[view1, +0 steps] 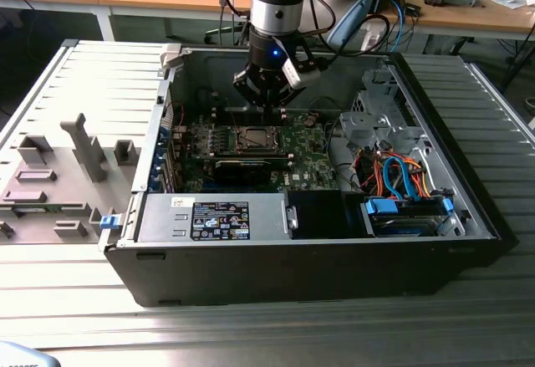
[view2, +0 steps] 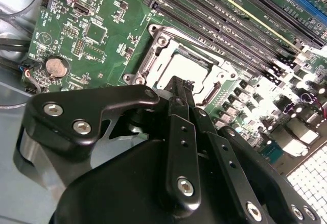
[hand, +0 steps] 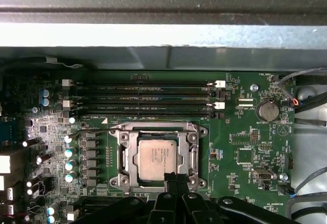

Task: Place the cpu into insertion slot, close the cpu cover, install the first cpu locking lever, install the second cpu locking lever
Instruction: 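Install the first cpu locking lever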

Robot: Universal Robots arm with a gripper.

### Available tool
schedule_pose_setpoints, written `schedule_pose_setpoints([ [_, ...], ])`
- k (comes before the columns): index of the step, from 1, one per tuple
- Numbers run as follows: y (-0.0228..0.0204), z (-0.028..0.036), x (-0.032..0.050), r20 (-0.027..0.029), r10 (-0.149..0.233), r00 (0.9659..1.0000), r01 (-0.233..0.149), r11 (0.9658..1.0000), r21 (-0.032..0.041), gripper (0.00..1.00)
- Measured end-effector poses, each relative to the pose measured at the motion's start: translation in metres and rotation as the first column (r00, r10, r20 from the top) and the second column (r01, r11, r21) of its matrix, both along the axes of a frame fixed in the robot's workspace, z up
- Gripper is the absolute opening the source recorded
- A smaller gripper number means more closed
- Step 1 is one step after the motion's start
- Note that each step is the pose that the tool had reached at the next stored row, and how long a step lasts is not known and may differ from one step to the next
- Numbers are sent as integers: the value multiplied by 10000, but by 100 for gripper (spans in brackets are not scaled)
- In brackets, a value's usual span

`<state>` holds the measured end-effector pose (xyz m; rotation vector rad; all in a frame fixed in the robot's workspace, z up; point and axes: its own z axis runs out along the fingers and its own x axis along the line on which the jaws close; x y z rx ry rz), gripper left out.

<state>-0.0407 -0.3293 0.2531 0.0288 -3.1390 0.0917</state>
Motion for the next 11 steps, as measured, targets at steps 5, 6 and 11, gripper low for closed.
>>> schedule_pose_setpoints([
  [5, 0, 0, 0, 0, 124, 9999, -124, 9999, 0, 11],
  [6, 0, 0, 0, 0, 140, 9999, -140, 9999, 0, 11],
  [11, 0, 0, 0, 1, 227, 9997, -227, 9997, 0, 11],
])
